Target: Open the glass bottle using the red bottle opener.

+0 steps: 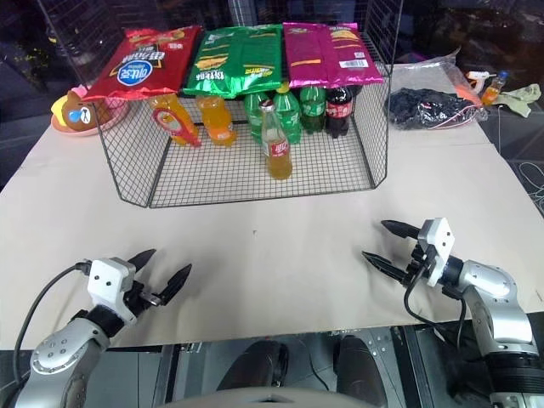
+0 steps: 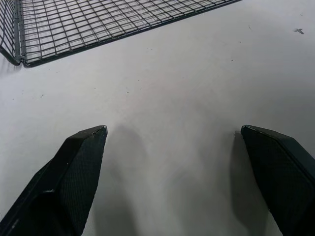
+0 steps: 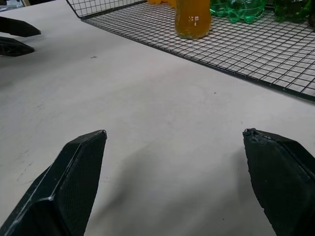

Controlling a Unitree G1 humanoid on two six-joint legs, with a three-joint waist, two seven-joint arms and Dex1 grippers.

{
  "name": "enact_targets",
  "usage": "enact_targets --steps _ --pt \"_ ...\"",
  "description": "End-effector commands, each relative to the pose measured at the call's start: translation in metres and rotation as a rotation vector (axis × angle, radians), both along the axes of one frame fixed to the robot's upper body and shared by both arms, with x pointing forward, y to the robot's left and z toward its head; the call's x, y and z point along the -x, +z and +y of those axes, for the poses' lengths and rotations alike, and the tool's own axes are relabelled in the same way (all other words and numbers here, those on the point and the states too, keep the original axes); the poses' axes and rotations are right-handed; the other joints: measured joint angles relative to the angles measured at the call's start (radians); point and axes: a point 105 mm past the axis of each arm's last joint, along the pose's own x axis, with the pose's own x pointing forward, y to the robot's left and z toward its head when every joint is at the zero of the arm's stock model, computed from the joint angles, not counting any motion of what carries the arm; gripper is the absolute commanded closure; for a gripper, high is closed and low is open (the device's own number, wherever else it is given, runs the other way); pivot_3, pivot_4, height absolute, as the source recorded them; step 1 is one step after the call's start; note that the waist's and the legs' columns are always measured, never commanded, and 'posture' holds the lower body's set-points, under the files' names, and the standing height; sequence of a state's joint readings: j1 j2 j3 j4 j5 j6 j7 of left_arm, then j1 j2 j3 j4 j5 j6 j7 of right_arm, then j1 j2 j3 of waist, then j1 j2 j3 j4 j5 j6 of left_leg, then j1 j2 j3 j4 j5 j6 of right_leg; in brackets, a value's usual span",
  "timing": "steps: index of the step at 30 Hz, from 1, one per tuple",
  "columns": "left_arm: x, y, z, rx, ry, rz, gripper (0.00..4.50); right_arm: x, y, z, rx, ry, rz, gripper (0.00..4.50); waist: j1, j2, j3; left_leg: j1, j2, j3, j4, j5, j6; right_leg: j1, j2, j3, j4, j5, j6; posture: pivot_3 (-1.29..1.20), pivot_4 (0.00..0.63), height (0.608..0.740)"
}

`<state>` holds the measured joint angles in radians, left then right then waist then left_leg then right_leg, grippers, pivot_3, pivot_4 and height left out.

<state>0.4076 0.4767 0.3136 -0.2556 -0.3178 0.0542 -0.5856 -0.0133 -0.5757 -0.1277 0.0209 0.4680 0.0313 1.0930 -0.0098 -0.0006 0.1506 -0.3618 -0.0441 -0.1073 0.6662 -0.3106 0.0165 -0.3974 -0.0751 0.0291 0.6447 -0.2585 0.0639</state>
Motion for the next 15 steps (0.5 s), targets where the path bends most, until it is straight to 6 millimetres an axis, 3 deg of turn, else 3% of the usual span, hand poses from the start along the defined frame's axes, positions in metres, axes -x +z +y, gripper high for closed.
enact_targets --steps 1,15 --pt "0.0 0.016 0.003 -0.009 -0.008 -0.057 0.0 0.002 0.011 -0.002 0.003 0.006 -0.044 0.03 0.0 0.0 0.0 0.0 0.0 0.0 0.0 0.0 0.0 0.0 0.0 0.0 0.0 0.0 0.0 0.0 0.15 0.74" --pt "-0.006 0.027 0.001 0.033 -0.013 -0.108 0.0 0.003 0.012 -0.001 -0.007 -0.002 -0.055 0.03 0.0 0.0 0.0 0.0 0.0 0.0 0.0 0.0 0.0 0.0 0.0 -0.001 0.0 0.0 0.0 0.0 0.15 0.74"
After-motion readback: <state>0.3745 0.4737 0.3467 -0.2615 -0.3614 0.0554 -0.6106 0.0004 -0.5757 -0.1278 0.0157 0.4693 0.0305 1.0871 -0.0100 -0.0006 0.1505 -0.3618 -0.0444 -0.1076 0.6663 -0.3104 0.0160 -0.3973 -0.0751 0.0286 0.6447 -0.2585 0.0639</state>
